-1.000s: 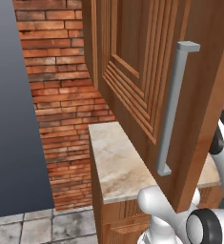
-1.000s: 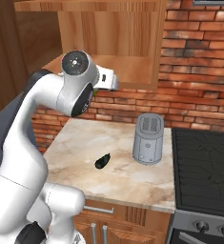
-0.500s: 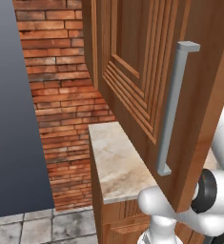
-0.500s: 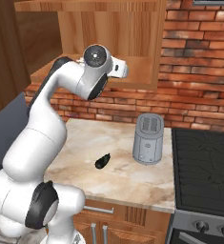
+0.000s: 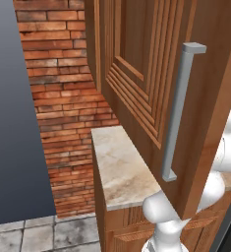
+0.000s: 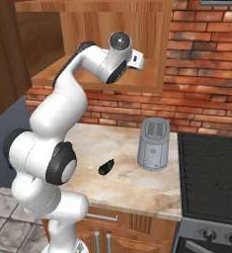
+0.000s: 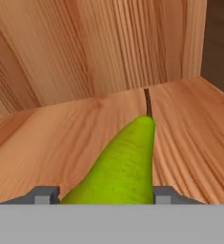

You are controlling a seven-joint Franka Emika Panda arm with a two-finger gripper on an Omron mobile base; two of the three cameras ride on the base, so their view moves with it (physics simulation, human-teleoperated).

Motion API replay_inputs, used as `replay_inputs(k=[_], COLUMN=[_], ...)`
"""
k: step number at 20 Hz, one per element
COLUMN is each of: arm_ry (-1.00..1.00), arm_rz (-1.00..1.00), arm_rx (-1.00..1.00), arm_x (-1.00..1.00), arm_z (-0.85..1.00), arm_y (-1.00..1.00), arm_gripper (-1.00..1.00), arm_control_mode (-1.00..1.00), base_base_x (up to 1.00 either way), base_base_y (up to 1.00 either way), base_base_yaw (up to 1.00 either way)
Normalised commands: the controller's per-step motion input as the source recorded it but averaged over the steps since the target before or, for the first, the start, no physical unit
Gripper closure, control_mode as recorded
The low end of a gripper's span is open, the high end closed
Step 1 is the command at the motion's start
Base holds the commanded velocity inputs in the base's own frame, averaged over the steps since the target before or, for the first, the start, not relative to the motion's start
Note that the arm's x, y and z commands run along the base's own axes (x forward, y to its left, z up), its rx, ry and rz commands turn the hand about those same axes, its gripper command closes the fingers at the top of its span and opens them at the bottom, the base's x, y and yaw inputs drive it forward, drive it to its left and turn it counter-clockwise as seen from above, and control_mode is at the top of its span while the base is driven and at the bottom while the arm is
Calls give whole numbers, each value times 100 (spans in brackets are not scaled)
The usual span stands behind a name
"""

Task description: Pick the pear, eggplant from the counter and place them in the cabinet. Then close the cabinet.

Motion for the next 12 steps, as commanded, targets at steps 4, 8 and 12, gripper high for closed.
replay_inputs(k=[4,8,12], arm_ry=[0,-4,-21], arm_rz=[0,0,0], arm_rx=[0,0,0], arm_x=[75,34,0], arm_z=[-34,-31,-20], arm_y=[-3,-6,-5], arm_gripper=[-100,-100,-100], arm_control_mode=[-100,-100,-100], base_base_x=[0,0,0], base_base_y=[0,0,0], base_base_yaw=[0,0,0])
